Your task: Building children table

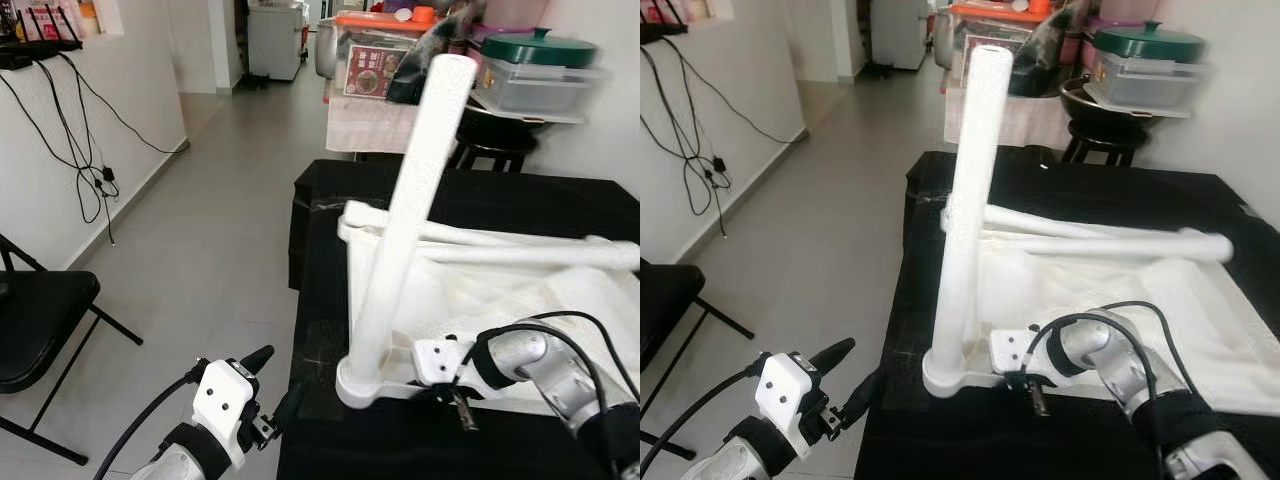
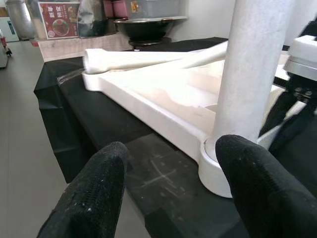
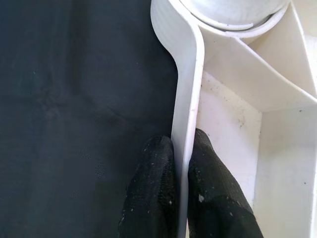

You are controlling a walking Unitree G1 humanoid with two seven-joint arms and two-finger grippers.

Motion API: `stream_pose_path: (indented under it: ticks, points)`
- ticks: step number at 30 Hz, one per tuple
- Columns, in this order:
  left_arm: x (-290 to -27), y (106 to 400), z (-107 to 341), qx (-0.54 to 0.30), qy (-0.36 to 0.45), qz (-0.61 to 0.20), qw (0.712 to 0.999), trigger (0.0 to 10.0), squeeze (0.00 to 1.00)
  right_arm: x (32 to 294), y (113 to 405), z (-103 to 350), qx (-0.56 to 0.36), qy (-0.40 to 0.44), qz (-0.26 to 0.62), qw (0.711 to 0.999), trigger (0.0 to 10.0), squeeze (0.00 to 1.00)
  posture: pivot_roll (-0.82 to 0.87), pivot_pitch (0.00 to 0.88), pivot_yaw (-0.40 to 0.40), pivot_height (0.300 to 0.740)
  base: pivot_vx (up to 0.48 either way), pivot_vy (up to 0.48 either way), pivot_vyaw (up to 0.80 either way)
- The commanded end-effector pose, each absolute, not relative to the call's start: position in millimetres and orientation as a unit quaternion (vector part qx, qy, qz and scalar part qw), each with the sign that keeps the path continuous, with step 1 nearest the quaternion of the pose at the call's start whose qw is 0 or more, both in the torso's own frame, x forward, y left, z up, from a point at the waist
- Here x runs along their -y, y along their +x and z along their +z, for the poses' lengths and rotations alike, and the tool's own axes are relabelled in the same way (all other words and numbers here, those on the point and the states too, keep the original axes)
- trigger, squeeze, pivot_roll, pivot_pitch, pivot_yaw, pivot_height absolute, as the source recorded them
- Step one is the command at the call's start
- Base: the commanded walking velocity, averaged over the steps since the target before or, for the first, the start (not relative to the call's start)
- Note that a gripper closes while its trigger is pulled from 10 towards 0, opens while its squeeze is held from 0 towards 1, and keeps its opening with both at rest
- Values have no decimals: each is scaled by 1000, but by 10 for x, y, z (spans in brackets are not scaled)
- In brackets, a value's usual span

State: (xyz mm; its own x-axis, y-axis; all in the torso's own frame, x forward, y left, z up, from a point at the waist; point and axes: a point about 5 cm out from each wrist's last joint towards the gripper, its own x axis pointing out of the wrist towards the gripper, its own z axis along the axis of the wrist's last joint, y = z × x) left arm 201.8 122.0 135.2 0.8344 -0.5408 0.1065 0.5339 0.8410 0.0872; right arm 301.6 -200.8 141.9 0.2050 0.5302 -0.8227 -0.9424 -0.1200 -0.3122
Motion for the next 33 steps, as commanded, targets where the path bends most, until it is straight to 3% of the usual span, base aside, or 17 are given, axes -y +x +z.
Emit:
stream_pose_path:
  ticks: [1,3,4,5,6,9,10,11,12,15,22,25,27,33]
  points:
    - [-1213,1996,1347,63,28,-282,957,10000,0,1978,3083,1576,-188,-512,579,607,0,0,44,45,-87,740,0,0,0]
    - [-1213,1996,1347,63,28,-282,957,10000,0,2004,3100,1575,-190,-518,575,604,0,0,44,45,-87,740,0,0,0]
    - [-1213,1995,1348,63,28,-282,957,10000,0,2078,3104,1566,-208,-529,561,601,8549,0,46,46,-89,740,0,0,0]
    - [-1213,1995,1348,63,28,-282,957,10000,0,2078,3104,1566,-208,-529,561,601,8549,0,46,46,-89,740,0,0,0]
    - [-1211,1992,1350,63,28,-281,957,10000,0,2249,3100,1548,-251,-541,534,600,10000,0,46,46,-88,740,0,0,0]
    - [-1210,1992,1352,64,27,-281,957,10000,0,2323,3094,1541,-271,-542,521,601,10000,0,45,46,-86,740,0,0,0]
    - [-1206,1993,1355,64,27,-281,957,10000,0,2533,3044,1536,-317,-557,497,585,10000,259,42,48,-85,740,0,0,0]
    - [-1206,1993,1355,64,27,-281,957,10000,0,2533,3044,1536,-317,-557,497,585,10000,259,42,48,-85,740,0,0,0]
    - [-1204,1996,1355,64,26,-281,957,10000,0,2632,2978,1544,-340,-554,493,579,10000,1000,37,48,-84,740,0,0,0]
    - [-1200,2006,1354,64,24,-282,957,10000,0,2757,2774,1566,-377,-520,507,575,10000,1000,25,46,-80,740,0,0,0]
    - [-1199,2024,1343,64,21,-287,956,10000,0,2674,2432,1591,-378,-456,576,564,10000,1000,1,34,-71,740,0,0,0]
    - [-1194,2034,1337,62,18,-291,954,10000,0,2527,2373,1631,-344,-427,605,577,10000,1000,-9,30,-70,740,0,0,0]
    - [-1201,2045,1329,56,12,-292,955,10000,0,2306,2342,1685,-286,-384,634,607,10000,1000,-16,29,-70,740,0,0,0]
    - [-1242,2069,1329,52,13,-272,961,10000,0,2163,2314,1712,-239,-358,631,645,10000,992,-30,22,-64,740,0,0,0]
